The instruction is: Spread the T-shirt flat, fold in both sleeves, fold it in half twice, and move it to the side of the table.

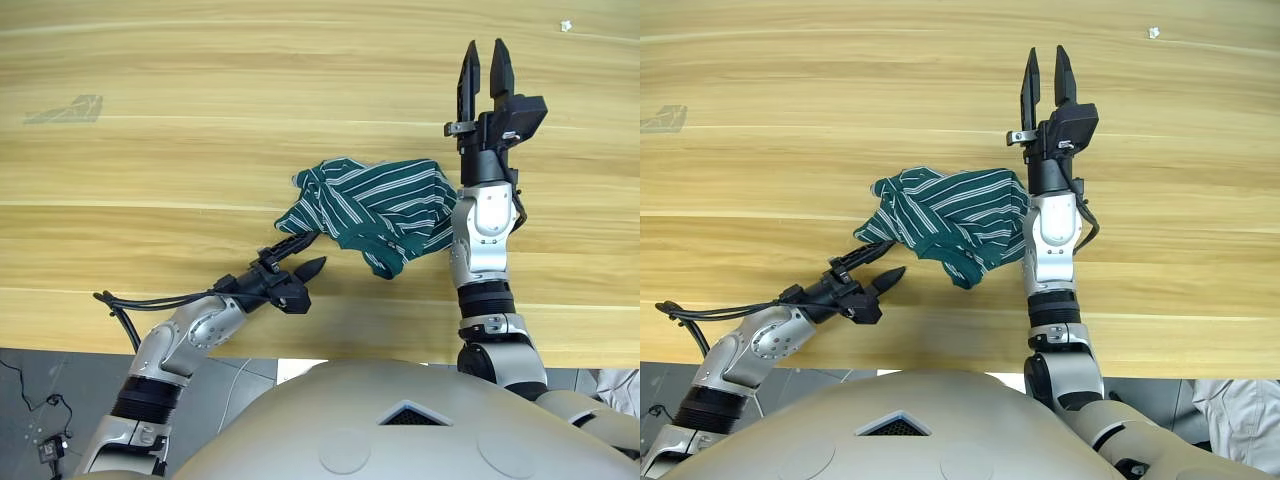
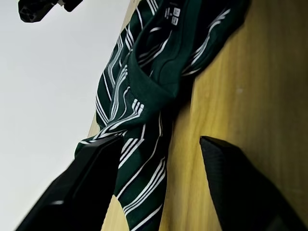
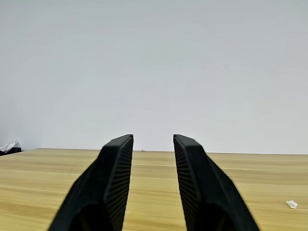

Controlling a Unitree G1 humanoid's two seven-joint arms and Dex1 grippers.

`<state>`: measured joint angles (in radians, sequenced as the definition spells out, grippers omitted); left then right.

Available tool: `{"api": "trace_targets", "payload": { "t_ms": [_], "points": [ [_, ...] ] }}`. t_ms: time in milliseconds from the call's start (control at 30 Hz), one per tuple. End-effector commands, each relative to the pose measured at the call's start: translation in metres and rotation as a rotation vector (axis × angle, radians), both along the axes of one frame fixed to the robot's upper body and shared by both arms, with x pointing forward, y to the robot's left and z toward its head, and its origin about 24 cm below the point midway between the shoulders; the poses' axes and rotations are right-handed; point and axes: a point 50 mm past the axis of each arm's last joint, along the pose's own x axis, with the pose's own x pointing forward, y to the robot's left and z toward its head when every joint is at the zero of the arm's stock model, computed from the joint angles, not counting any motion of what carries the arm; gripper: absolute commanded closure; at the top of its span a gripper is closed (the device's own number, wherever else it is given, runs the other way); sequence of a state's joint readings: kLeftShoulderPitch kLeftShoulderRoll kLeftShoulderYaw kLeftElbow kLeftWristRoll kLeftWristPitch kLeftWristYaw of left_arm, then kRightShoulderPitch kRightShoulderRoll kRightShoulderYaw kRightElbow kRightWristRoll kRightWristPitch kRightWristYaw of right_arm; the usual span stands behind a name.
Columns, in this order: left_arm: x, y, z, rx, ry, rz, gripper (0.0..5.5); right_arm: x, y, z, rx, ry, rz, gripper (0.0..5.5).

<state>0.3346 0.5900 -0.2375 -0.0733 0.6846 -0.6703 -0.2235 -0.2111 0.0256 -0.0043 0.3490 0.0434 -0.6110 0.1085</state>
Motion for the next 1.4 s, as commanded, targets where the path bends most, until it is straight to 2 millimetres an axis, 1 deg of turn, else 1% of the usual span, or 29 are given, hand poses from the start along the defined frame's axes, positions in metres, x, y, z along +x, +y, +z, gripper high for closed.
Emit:
{"api": "trace_targets", "payload": {
  "t_ms": [33,267,367,533,667,800,967,1200,1400],
  "points": [
    [-0.002,-0.004,-0.011,0.099,0.004,-0.037,2.53,0.004,0.001,0.001,-0.01,0.007,0.005,3.96],
    [0.001,-0.025,-0.009,0.015,-0.145,-0.021,2.53,0.004,0.003,0.001,-0.016,0.008,0.014,3.96],
    [0.0,-0.031,-0.011,-0.005,-0.155,-0.017,2.53,0.004,0.004,0.001,-0.019,0.01,0.018,3.96],
    [0.0,-0.034,-0.023,0.015,-0.115,-0.013,2.53,0.004,0.004,0.001,-0.023,0.013,0.021,3.96],
    [0.002,-0.03,-0.033,0.062,-0.081,0.006,2.53,0.004,0.003,0.0,-0.024,0.015,0.021,3.96],
    [0.008,-0.027,-0.033,0.055,-0.104,0.052,2.53,0.004,0.003,0.0,-0.026,0.016,0.024,3.96],
    [0.01,-0.032,-0.032,0.04,-0.125,0.049,2.53,0.004,0.004,-0.001,-0.033,0.016,0.036,3.96],
    [0.007,-0.032,-0.034,0.039,-0.109,0.035,3.47,0.003,0.004,-0.001,-0.034,0.016,0.036,3.96],
    [0.001,-0.03,-0.027,0.044,-0.105,0.014,4.24,0.005,0.006,-0.001,-0.037,0.017,0.041,3.96]
  ]
}}
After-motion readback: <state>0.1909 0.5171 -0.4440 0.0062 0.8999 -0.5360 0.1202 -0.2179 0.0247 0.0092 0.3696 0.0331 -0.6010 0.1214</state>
